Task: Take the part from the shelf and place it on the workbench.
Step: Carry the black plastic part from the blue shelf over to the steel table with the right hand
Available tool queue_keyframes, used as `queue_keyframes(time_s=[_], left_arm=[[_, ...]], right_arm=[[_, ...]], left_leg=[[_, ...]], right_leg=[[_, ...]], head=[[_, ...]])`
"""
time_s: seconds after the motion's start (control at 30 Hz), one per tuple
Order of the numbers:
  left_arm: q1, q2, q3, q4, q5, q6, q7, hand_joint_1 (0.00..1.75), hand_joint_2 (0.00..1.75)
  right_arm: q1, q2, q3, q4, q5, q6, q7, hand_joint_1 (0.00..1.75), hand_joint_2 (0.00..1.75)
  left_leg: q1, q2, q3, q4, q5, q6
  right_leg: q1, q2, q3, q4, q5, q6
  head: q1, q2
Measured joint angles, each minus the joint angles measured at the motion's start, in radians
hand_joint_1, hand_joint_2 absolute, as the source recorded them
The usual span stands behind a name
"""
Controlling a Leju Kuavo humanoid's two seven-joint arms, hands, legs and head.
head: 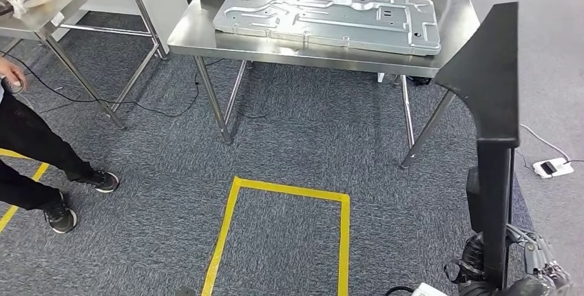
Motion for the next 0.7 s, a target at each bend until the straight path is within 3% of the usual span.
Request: queue_keyframes(time_s=[0.07,0.23,0.27,0.33,0.37,0.4,0.43,0.47,0.53,0.6,0.7], left_arm=[[-0.001,0.000,0.000,0.000,0.000,0.000,-0.001,0.00,1.75],[0.000,0.000,0.000,0.000,0.000,0.000,-0.002,0.00,1.75],[-0.001,0.000,0.000,0.000,0.000,0.000,-0.002,0.00,1.75],[-0.002,0.000,0.000,0.000,-0.001,0.000,-0.002,0.00,1.75],[-0.002,0.000,0.000,0.000,-0.001,0.000,-0.002,0.00,1.75],[-0.001,0.000,0.000,0.000,-0.001,0.000,-0.002,0.00,1.75],[0.000,0.000,0.000,0.000,-0.002,0.000,-0.002,0.00,1.75],[0.000,0.000,0.000,0.000,-0.002,0.000,-0.001,0.00,1.75],[0.000,-0.001,0.000,0.000,-0.003,0.000,-0.001,0.00,1.75],[-0.001,-0.001,0.000,0.000,-0.003,0.000,-0.001,0.00,1.75],[-0.002,-0.001,0.000,0.000,-0.004,0.000,-0.002,0.00,1.75]], right_arm=[[0.000,0.001,0.000,0.000,-0.004,0.000,0.001,1.75,1.75],[-0.001,0.001,0.000,0.000,-0.012,0.000,0.005,1.75,1.75],[-0.002,0.001,0.000,0.000,-0.012,0.000,0.005,1.75,1.75],[-0.002,0.001,0.000,0.001,-0.012,0.000,0.005,1.75,1.75],[-0.001,0.001,0.000,0.001,-0.011,0.000,0.004,1.75,1.75],[-0.001,0.001,0.000,0.002,-0.010,0.000,0.002,1.75,1.75],[-0.001,0.001,0.000,0.004,-0.009,0.000,0.000,1.75,1.75],[-0.001,0.001,0.000,0.004,-0.008,0.000,-0.003,1.75,1.75],[-0.002,0.001,0.000,0.005,-0.008,0.000,-0.010,1.75,1.75],[-0.002,0.002,0.000,0.005,-0.007,0.000,-0.014,1.75,1.75],[-0.002,0.006,-0.001,0.005,-0.005,0.000,-0.016,1.75,1.75]], left_leg=[[-0.004,-0.001,0.044,-0.102,0.035,0.008],[-0.002,-0.001,0.062,-0.136,0.037,0.029],[0.001,-0.001,0.066,-0.141,0.038,0.034],[0.001,0.000,0.069,-0.143,0.036,0.040],[0.001,0.000,0.071,-0.143,0.033,0.040],[0.002,0.001,0.075,-0.143,0.030,0.040],[0.002,0.000,0.080,-0.143,0.026,0.038],[0.003,0.000,0.087,-0.143,0.021,0.036],[0.003,-0.002,0.099,-0.142,0.010,0.027],[0.001,-0.002,0.104,-0.144,0.002,0.016],[0.001,0.000,0.112,-0.148,-0.005,-0.002]], right_leg=[[0.004,0.001,0.003,0.008,-0.010,0.008],[0.003,0.000,-0.004,0.029,-0.030,0.035],[0.001,-0.001,-0.021,0.067,-0.050,0.041],[-0.004,-0.002,-0.090,0.193,-0.104,0.051],[-0.007,-0.002,-0.125,0.251,-0.120,0.054],[-0.010,-0.002,-0.148,0.282,-0.118,0.057],[-0.013,-0.002,-0.150,0.272,-0.095,0.058],[-0.015,-0.003,-0.133,0.224,-0.055,0.058],[-0.015,-0.006,-0.075,0.087,0.014,0.055],[-0.009,-0.007,-0.045,0.021,0.028,0.047],[-0.007,-0.002,-0.039,0.012,0.024,0.027]], head=[[0.000,0.000],[0.001,0.000],[0.001,0.000],[0.001,0.000],[0.001,0.000],[0.001,0.000],[0.001,0.000],[0.001,0.000],[0.001,0.000],[0.001,0.000],[0.000,0.000]])
